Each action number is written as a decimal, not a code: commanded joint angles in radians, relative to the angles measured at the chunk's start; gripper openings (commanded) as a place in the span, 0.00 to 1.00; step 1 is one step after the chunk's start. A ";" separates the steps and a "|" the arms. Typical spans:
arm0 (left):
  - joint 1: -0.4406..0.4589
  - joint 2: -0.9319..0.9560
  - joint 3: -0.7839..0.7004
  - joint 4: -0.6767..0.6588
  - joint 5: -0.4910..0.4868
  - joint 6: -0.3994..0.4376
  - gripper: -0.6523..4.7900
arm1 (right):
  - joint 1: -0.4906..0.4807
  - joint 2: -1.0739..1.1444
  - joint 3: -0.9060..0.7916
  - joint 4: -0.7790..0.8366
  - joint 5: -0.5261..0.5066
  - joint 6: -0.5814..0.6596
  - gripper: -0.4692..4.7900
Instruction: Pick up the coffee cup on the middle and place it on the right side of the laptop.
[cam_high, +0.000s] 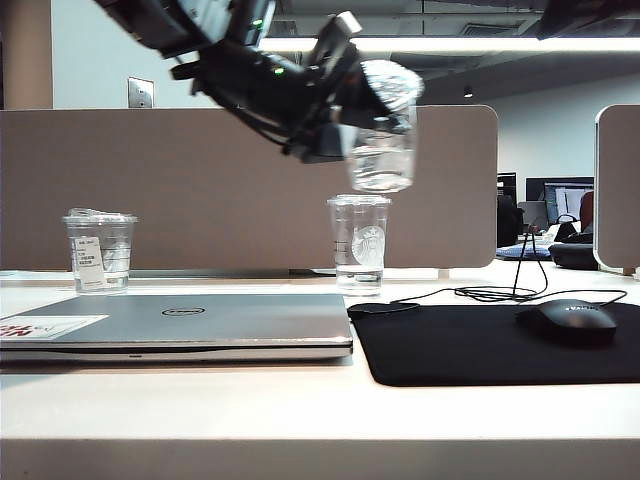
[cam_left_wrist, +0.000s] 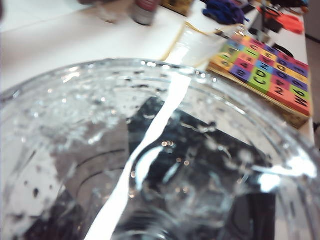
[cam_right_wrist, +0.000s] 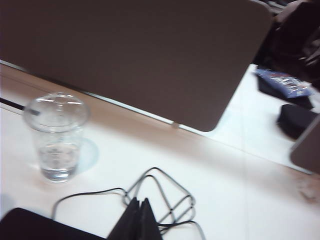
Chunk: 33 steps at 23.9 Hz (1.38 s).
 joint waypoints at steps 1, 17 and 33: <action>-0.061 -0.009 -0.015 0.027 -0.121 0.014 0.62 | 0.000 -0.020 0.006 0.014 0.049 -0.027 0.08; -0.174 0.035 -0.223 0.323 -0.283 -0.034 0.62 | 0.000 -0.079 0.006 0.001 0.074 -0.027 0.08; -0.246 0.199 -0.223 0.504 -0.505 -0.061 0.62 | 0.000 -0.098 0.006 -0.020 0.074 -0.027 0.08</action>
